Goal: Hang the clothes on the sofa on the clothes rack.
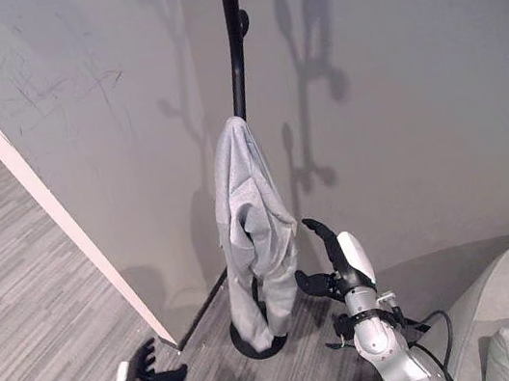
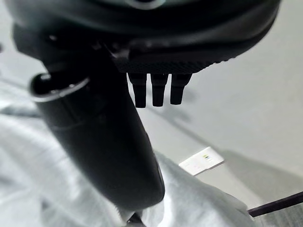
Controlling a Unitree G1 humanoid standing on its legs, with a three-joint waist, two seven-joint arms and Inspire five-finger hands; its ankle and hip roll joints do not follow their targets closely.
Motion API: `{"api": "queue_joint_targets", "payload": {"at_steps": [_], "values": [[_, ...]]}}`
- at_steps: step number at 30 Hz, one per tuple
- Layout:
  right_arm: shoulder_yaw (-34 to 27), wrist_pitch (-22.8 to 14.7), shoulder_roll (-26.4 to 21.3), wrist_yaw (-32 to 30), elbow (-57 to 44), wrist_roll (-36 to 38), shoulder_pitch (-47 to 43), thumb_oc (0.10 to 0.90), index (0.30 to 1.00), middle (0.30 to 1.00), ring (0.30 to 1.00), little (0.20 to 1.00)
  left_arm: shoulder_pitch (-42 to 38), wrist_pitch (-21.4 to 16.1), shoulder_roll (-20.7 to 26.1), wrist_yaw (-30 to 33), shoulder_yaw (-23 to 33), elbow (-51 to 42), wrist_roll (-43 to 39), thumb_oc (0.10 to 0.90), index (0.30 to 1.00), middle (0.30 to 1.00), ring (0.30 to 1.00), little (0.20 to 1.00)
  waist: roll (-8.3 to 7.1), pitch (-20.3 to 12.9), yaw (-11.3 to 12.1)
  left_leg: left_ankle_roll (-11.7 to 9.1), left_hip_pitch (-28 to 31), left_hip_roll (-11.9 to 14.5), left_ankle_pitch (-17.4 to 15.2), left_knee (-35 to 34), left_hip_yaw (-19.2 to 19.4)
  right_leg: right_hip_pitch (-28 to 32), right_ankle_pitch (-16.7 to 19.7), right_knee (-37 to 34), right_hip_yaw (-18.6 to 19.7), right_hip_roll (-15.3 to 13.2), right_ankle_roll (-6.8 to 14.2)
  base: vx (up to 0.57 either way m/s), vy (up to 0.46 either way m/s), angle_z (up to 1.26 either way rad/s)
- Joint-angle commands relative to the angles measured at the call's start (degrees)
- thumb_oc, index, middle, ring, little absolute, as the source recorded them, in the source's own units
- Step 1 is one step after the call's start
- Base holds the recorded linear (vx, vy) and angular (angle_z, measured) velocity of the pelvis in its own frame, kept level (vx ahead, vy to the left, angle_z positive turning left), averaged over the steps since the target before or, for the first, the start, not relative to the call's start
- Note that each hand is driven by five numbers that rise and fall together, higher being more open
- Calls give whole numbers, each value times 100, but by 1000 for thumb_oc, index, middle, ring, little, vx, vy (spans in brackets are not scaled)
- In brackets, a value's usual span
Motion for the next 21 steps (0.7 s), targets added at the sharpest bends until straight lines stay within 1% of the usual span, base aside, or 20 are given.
{"api": "queue_joint_targets", "payload": {"at_steps": [1, 3, 4, 5, 6, 7, 8, 9, 10, 11, 12, 13, 15, 16, 17, 18, 19, 20, 21], "values": [[-523, -290, -85, 0, -242, 111, -240, 800, 900, 900, 900, 900, -68, -391, 505, -343, 568, -71, -423, 800, 900, 900, 900, 900, -78, -156, 123, 366, 251, -261, -745, 35, 58, -127, -420, 78, -84, -45, 77, 0, 0, 0], [-522, -300, -78, 30, -205, 94, -247, 800, 900, 900, 900, 900, 20, -417, 507, -420, 672, 34, -494, 800, 900, 900, 900, 900, -68, -152, 135, 364, 249, -268, -741, 35, 55, -127, -417, 78, -91, -50, 79, 1, 3, 3], [-520, -306, -65, 49, -134, 86, -244, 800, 900, 900, 900, 900, 65, -419, 473, -476, 758, 249, -550, 800, 900, 900, 900, 900, -64, -146, 154, 363, 247, -272, -736, 35, 54, -124, -418, 78, -94, -55, 78, 1, 6, 8], [-480, -330, 25, 64, 118, 106, -240, 800, 900, 900, 900, 900, -23, -404, 319, -594, 898, 984, -789, 800, 900, 900, 900, 900, -68, -132, 191, 354, 246, -278, -723, 35, 48, -119, -427, 78, -110, -66, 79, 1, 6, 7], [-479, -332, 26, 63, 122, 107, -244, 800, 900, 900, 900, 900, -29, -408, 320, -596, 899, 991, -791, 800, 900, 900, 900, 900, -69, -128, 189, 354, 247, -278, -722, 35, 46, -118, -428, 78, -112, -66, 79, 9, 11, 7], [-486, -330, 223, 52, 511, 369, -196, 800, 900, 900, 900, 900, -141, -325, 49, -631, 1160, 2011, -1242, 800, 900, 900, 900, 900, -83, -118, 220, 350, 261, -283, -747, 48, 32, -91, -455, 78, -130, -71, 74, -2, 6, 13], [-484, -336, 224, 48, 521, 371, -209, 800, 900, 900, 900, 900, -156, -333, 52, -636, 1163, 2025, -1247, 800, 900, 900, 900, 900, -89, -121, 214, 348, 237, -289, -724, 48, 29, -113, -442, 78, -134, -77, 76, 9, 16, 12], [-471, -318, 478, -113, 1308, 593, -267, 800, 900, 900, 900, 900, -418, -239, -239, -727, 1483, 3175, -1771, 800, 900, 900, 900, 900, -102, -121, 231, 346, 245, -297, -734, 61, 8, -87, -465, 78, -161, -78, 65, 4, 20, 10], [-481, -316, 633, -169, 1727, 750, -281, 800, 900, 900, 900, 900, -519, -181, -363, -751, 1593, 3698, -1885, 800, 900, 900, 900, 900, -102, -128, 234, 343, 251, -299, -736, 52, 0, -81, -475, 78, -170, -80, 63, 29, 28, 4], [-504, -300, 756, -221, 2074, 928, -295, 800, 900, 900, 900, 900, -582, -130, -460, -803, 1660, 4056, -1947, 800, 900, 900, 900, 900, -100, -139, 235, 341, 268, -296, -756, 47, -3, -65, -494, 78, -185, -75, 58, 7, 19, 4], [-502, -307, 758, -224, 2086, 931, -309, 800, 900, 900, 900, 900, -595, -135, -456, -808, 1665, 4067, -1949, 800, 900, 900, 900, 900, -107, -141, 229, 339, 246, -301, -734, 46, -6, -86, -480, 78, -189, -80, 60, 16, 26, 4], [-532, -325, 991, -229, 2904, 1332, -348, 800, 900, 900, 900, 900, -655, -21, -561, -927, 1702, 4735, -1822, 800, 900, 900, 900, 900, -123, -159, 233, 333, 256, -303, -733, 35, -11, -80, -487, 78, -211, -77, 54, 7, 25, 4], [-561, -316, 1203, -88, 3750, 1819, -387, 800, 900, 900, 900, 900, -665, 80, -628, -994, 1669, 5217, -1603, 800, 900, 900, 900, 900, -143, -179, 242, 328, 254, -308, -741, 35, -18, -76, -493, 78, -239, -76, 50, 27, 28, 5], [-573, -304, 1297, 6, 4085, 2076, -410, 800, 900, 900, 900, 900, -667, 132, -647, -1026, 1635, 5371, -1513, 800, 900, 900, 900, 900, -149, -180, 247, 327, 279, -303, -765, 35, -13, -50, -504, 78, -249, -71, 42, 15, 15, 9], [-573, -309, 1297, 8, 4094, 2080, -420, 800, 900, 900, 900, 900, -674, 131, -645, -1027, 1637, 5374, -1513, 800, 900, 900, 900, 900, -155, -187, 244, 325, 256, -309, -745, 35, -15, -73, -492, 78, -252, -76, 44, 23, 13, 9], [-579, -280, 1371, 101, 4488, 2329, -443, 800, 900, 900, 900, 900, -686, 168, -675, -1059, 1564, 5419, -1487, 800, 900, 900, 900, 900, -157, -189, 253, 326, 279, -304, -768, 35, -12, -46, -501, 78, -256, -71, 43, 8, 24, 11], [-676, -250, 1514, 328, 5278, 2942, -513, 800, 900, 900, 900, 900, -713, 179, -751, -1109, 1319, 5361, -1429, 800, 900, 900, 900, 900, -160, -199, 251, 324, 261, -305, -755, 35, -8, -63, -482, 78, -283, -79, 39, 17, 24, 9], [-676, -251, 1514, 329, 5280, 2943, -514, 800, 900, 900, 900, 900, -714, 179, -751, -1109, 1319, 5361, -1429, 800, 900, 900, 900, 900, -162, -206, 248, 324, 252, -306, -752, 35, -11, -71, -481, 78, -286, -80, 40, 12, 17, 8], [-910, -191, 1722, 673, 6289, 3926, -598, 800, 900, 900, 900, 900, -783, 225, -730, -1219, 1108, 5519, -1116, 800, 900, 900, 900, 900, -174, -209, 249, 315, 271, -298, -773, 35, -14, -45, -496, 78, -304, -71, 33, 3, 2, 5]]}}
